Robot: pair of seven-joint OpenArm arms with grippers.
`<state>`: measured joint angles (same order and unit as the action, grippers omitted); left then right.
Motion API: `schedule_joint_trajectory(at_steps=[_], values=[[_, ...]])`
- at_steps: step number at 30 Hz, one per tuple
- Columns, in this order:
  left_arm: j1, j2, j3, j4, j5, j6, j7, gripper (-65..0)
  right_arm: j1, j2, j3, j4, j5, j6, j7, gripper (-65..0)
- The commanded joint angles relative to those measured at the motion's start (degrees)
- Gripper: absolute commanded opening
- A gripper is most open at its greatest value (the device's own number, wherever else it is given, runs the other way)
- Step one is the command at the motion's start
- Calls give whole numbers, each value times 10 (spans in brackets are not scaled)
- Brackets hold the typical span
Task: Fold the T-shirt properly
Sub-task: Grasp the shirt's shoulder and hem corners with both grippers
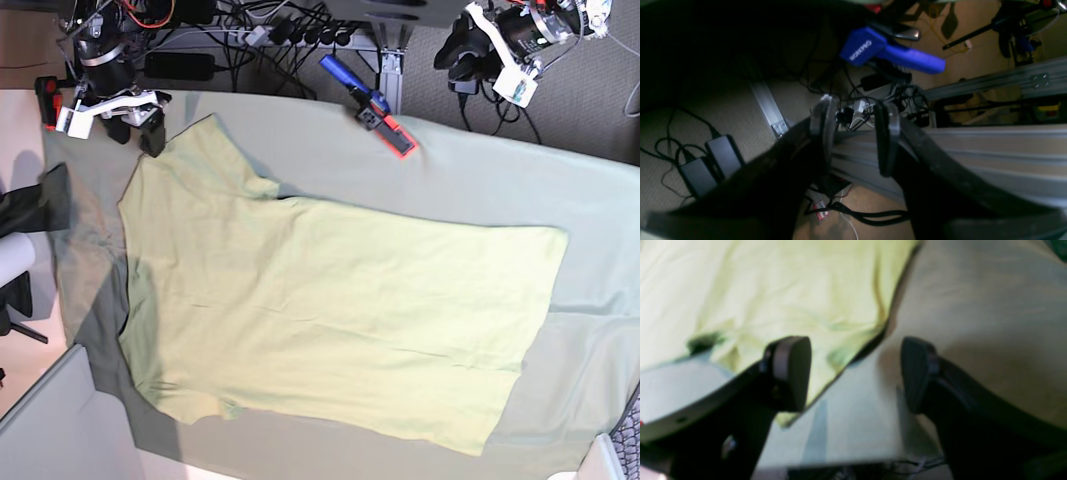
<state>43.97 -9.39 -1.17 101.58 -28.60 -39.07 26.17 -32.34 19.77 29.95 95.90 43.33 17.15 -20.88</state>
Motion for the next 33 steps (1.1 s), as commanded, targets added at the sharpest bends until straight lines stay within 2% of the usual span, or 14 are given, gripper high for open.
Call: schedule_joint_trajectory(at_steps=[1, 7, 11, 14, 19, 21, 25, 26, 29, 33], values=[[9, -2, -1, 9, -10, -9, -6, -408, 5, 2, 0, 0, 7, -1, 9, -234], [11, -10, -3, 9, -23, -9, -6, -404, 33, -28, -43, -45, 18, 0, -6, -234], [11, -19, -27, 9, -56, -9, -7, -308, 33, -57, -69, -45, 10, 0, -8, -234], [11, -24, -58, 9, -92, -9, -6, -302, 34, -76, -71, -45, 10, 0, -8, -235], [6, -54, -117, 12, -159, -9, -6, -302, 34, -95, -71, -45, 10, 0, -8, -239], [5, -68, -131, 16, -175, -9, -6, -302, 34, -95, -71, -45, 9, 0, -8, -309], [-8, -89, -141, 20, -179, -9, -6, -302, 35, -95, -71, -45, 6, 0, 1, -618], [-13, -92, -141, 20, -179, -9, -6, -302, 35, -95, -71, -45, 5, 0, 7, -650], [-30, -103, -142, 20, -197, -9, 3, -302, 38, -95, -71, -45, -3, 1, 9, -650], [-56, -109, -142, 20, -205, -9, 12, -302, 44, -95, -71, -45, -44, 2, 10, -650]])
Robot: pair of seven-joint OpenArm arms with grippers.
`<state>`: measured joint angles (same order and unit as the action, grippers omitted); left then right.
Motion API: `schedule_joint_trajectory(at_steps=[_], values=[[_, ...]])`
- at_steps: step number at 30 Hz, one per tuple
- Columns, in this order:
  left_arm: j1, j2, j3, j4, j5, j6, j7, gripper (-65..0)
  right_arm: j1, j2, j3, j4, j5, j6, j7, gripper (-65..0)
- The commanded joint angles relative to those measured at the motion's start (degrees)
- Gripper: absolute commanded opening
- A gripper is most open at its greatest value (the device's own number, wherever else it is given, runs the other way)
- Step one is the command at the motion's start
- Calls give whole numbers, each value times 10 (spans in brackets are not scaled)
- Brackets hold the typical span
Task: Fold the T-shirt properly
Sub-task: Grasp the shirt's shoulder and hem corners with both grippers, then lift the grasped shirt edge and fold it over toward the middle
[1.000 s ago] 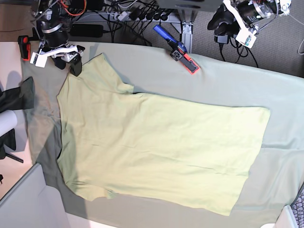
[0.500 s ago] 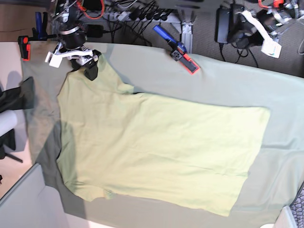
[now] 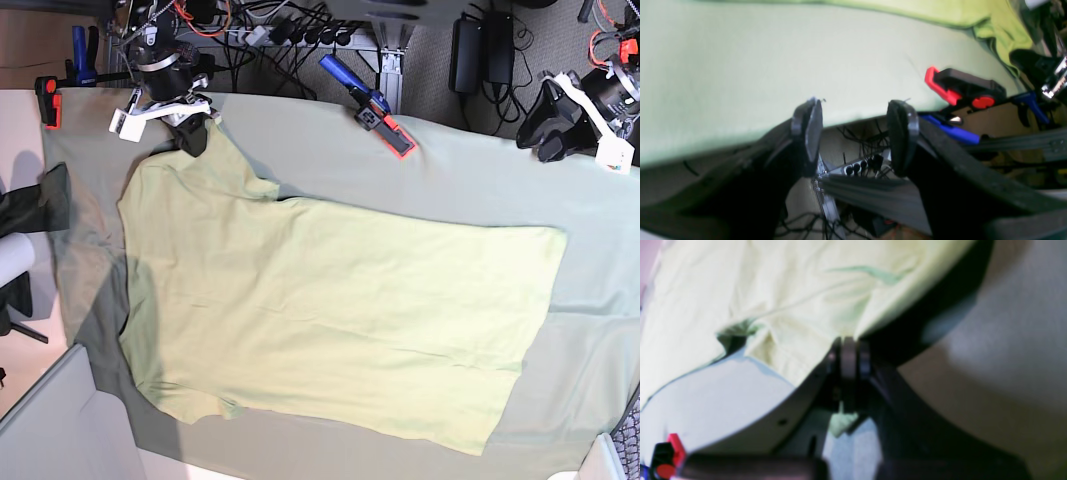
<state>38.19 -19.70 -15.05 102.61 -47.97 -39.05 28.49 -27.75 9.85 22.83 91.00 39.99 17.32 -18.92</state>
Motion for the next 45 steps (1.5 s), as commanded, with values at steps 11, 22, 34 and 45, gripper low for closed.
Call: schedule_joint_trajectory(at_steps=[11, 22, 34, 45], values=[[-142, -17, -3, -25, 48, 42, 16, -239, -2, 4, 1, 4, -10, 0, -5, -650], [-271, -29, -3, -226, 64, 68, 16, -239, -2, 4, 1, 4, -10, 0, -6, -650], [-285, 5, 2, -259, 24, 56, 82, -240, -2, 4, 1, 4, -10, 0, -6, -650], [-285, 7, 52, -257, 26, 30, 70, -283, -2, 4, 1, 4, -10, 0, -6, -650]])
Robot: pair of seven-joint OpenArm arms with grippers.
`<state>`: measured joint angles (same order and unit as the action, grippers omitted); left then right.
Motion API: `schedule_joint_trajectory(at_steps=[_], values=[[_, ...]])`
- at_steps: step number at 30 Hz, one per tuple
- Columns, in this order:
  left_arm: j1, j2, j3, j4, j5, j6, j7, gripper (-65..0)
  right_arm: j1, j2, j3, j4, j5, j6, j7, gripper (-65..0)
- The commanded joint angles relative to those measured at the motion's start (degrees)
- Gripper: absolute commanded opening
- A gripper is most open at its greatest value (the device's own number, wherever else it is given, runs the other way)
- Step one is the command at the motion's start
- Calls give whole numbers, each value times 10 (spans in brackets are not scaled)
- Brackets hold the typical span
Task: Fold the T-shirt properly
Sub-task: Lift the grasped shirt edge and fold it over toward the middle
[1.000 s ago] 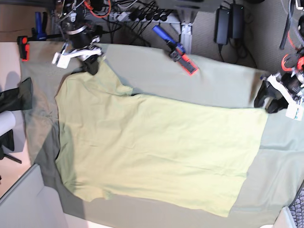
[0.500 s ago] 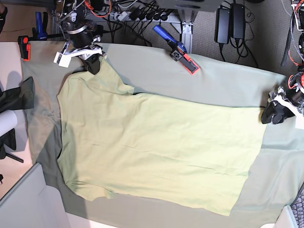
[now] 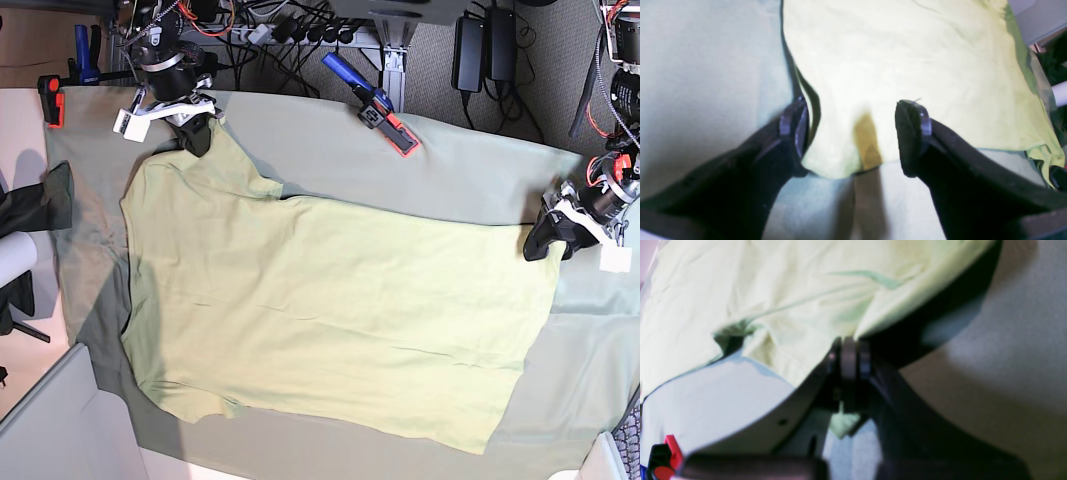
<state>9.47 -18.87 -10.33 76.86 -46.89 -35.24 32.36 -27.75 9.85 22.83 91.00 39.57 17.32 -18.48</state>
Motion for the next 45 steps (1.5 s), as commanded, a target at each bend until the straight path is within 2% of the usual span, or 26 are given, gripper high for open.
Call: schedule_joint_trajectory(at_steps=[1, 4, 5, 7, 9, 12, 17, 22, 31, 38, 45], values=[[2, -2, 5, 0, 21, -8, 26, -354, -2, 4, 1, 4, -7, 0, -10, -650], [2, -2, 5, 0, 47, -9, 26, -650, -2, 5, 1, 4, -18, 1, -10, -650], [2, -2, 5, 0, 57, -15, 26, -650, 1, 5, 1, 4, -19, 1, -10, -650], [2, -4, 0, 0, 60, -48, 26, -650, 5, 4, 2, 4, -19, 1, -12, -650], [2, -4, -15, 2, 49, -48, 32, -650, 4, 5, 8, 10, -18, 12, -20, -650], [2, -10, -47, 7, -14, -48, 67, -650, 4, 5, 29, 27, -4, 12, -57, -650], [4, -44, -72, 7, -85, -48, 132, -650, 4, 5, 76, 56, 33, 21, -115, -650], [13, -69, -72, 10, -151, -48, 164, -650, -13, 5, 99, 76, 50, 26, -118, -650], [61, -76, -74, 76, -246, -48, 217, -650, -71, 4, 102, 157, 50, 26, -120, -650], [68, -76, -74, 136, -248, -48, 214, -650, -54, 5, 110, 189, 50, 26, -113, -650], [29, -76, -74, 130, -163, -48, 147, -650, 28, 5, 111, 177, 28, 26, -113, -650]])
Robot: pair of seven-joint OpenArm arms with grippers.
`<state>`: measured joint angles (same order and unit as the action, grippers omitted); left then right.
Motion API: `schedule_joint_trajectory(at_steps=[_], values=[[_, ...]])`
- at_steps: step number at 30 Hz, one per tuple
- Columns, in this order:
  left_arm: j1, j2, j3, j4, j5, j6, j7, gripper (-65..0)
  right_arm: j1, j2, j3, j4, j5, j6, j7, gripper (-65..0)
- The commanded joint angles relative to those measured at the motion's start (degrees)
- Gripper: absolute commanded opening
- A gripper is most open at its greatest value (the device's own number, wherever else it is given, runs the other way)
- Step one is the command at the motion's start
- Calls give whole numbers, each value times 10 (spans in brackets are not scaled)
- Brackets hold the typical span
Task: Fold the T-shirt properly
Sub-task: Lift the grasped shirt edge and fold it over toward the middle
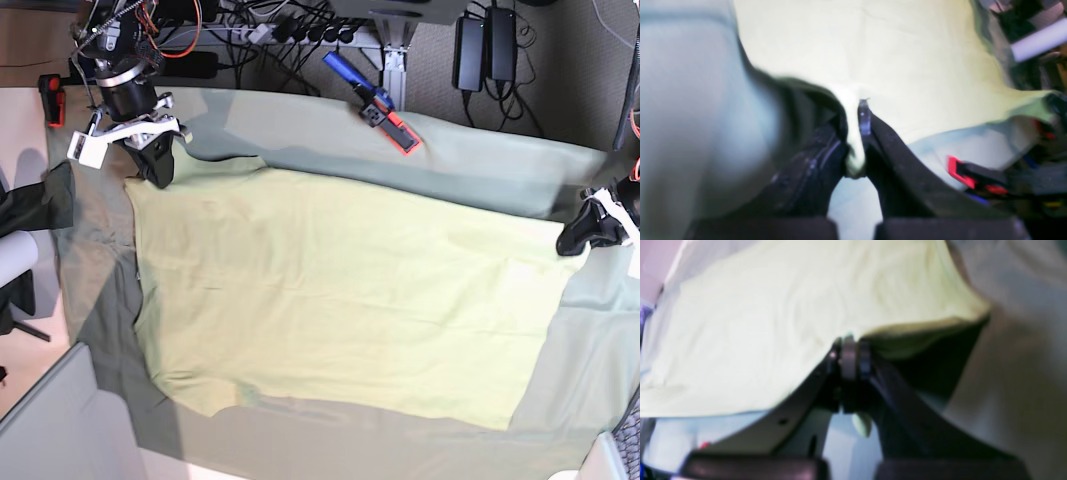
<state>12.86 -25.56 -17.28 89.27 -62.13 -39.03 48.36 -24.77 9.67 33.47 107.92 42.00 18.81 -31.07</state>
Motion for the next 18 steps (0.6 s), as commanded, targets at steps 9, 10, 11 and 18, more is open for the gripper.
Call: schedule_joint_trajectory(at_steps=[9, 10, 11, 18], values=[[-103, -10, 3, -106, 5, -10, -27, -650, 151, 22, -5, -120, -15, 12, 15, -650], [-115, -10, 7, -122, 5, -10, -33, -650, 168, 25, -7, -134, -17, 13, 15, -650], [-128, -10, 14, -136, 5, -10, -37, -650, 183, 28, -10, -148, -17, 16, 15, -650], [-194, -9, 75, -207, 68, -10, -93, -650, 264, 30, -33, -229, -42, 21, 17, -650]])
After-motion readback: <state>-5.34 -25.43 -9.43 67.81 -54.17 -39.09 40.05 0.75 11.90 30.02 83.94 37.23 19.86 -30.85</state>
